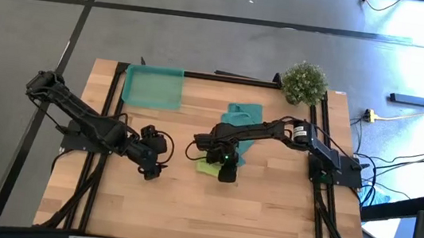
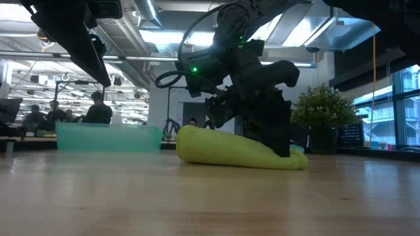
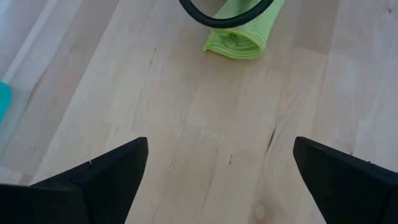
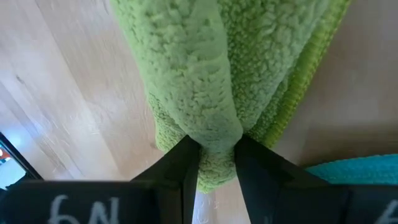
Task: Roll microfiber towels into tight, uniform cylinder then place into a basket
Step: Roll the green microfiber cloth
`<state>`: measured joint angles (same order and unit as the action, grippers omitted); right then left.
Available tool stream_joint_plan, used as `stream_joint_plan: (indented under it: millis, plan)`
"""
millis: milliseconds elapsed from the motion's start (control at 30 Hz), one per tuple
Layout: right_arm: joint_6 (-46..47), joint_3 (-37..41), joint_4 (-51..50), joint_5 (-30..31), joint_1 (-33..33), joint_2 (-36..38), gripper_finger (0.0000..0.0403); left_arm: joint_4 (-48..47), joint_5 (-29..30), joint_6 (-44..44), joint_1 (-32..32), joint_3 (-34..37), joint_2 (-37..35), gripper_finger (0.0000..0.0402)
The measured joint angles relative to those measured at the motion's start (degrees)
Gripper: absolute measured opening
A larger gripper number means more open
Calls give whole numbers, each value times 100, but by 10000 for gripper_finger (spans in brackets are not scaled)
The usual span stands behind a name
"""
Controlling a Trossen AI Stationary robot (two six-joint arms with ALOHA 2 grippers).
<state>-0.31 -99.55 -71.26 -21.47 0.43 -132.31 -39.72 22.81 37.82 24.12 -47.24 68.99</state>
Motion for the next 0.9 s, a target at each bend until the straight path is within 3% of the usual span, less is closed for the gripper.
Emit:
stream_joint_plan:
  millis: [900]
  plan:
    - [27, 9, 144, -447, 2, -13, 104, 89, -146, -87, 1, 0, 0, 396]
